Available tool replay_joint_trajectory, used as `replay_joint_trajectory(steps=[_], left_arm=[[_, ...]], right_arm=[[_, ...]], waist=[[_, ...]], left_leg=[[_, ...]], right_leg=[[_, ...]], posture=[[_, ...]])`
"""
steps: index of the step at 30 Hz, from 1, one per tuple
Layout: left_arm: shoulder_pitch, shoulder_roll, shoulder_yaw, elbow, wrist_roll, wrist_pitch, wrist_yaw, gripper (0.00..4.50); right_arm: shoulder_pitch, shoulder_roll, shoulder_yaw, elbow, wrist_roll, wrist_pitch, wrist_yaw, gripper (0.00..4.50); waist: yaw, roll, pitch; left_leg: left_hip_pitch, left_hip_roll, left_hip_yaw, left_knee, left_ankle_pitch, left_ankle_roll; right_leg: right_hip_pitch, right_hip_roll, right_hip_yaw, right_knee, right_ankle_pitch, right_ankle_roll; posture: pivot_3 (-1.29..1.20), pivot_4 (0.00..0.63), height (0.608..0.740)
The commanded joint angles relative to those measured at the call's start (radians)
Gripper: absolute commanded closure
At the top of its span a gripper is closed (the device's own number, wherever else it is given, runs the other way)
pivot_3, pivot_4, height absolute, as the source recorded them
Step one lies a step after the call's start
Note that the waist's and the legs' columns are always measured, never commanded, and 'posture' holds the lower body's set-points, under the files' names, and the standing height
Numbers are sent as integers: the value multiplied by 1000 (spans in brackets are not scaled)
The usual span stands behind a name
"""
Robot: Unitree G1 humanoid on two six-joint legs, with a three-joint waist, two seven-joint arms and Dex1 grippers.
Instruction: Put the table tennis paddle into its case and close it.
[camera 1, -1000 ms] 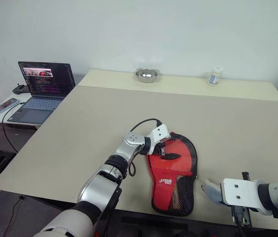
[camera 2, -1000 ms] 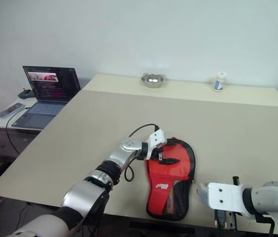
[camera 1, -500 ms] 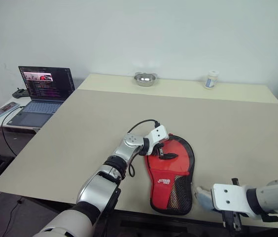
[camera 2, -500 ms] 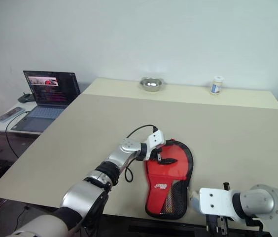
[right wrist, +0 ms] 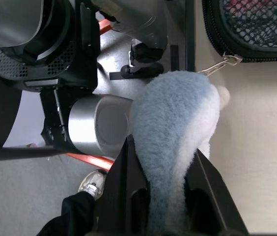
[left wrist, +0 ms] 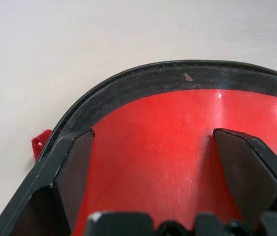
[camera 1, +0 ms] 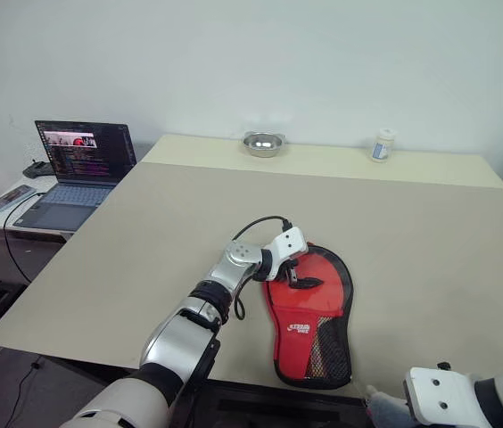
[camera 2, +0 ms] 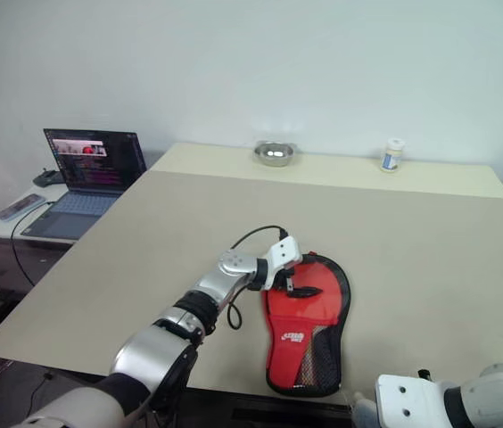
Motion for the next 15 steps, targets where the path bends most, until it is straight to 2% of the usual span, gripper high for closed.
replay_joint_trajectory(steps=[1, 5, 9, 11, 13, 15], left_arm=[[60, 9, -77, 108, 107, 26, 4, 270], [63, 15, -75, 105, 104, 21, 6, 270], [64, 14, -58, 94, 85, 30, 7, 270], [62, 14, -50, 83, 75, 28, 9, 270], [59, 17, -39, 72, 65, 26, 10, 270], [56, 24, -30, 52, 56, 16, -1, 270]], right_arm=[[17, -29, -4, -40, 91, 18, 39, 3555], [2, -25, -75, -40, 202, 76, 49, 2261], [-100, 15, -203, -11, 319, 191, 45, 845], [-212, 17, -278, 86, 401, 233, 59, 72], [-326, 16, -302, 180, 452, 255, 55, 26], [-440, 35, -257, 255, 466, 252, 16, 26]], waist=[[0, 0, 0], [-1, 0, 0], [-6, 0, 1], [-7, 0, 1], [-10, 1, 2], [-12, 1, 3]], left_leg=[[0, 0, -1, 0, 0, 0], [0, 1, -6, -1, 0, 0], [1, 1, -7, 0, 0, 0], [2, 2, -7, 0, 0, 0], [2, 3, -7, 0, 0, -1], [2, 3, -7, 0, 0, -1]], right_leg=[[1, 0, -1, -1, 0, 0], [5, 0, -7, -5, 0, 0], [11, 0, -8, -5, 1, 1], [12, -1, -9, -5, 1, 1], [12, -2, -10, -6, 1, 1], [11, -4, -11, -6, 1, 1]], posture=[[0, 150, 740], [0, 150, 740], [0, 150, 740], [0, 150, 740], [0, 150, 740], [0, 150, 740]])
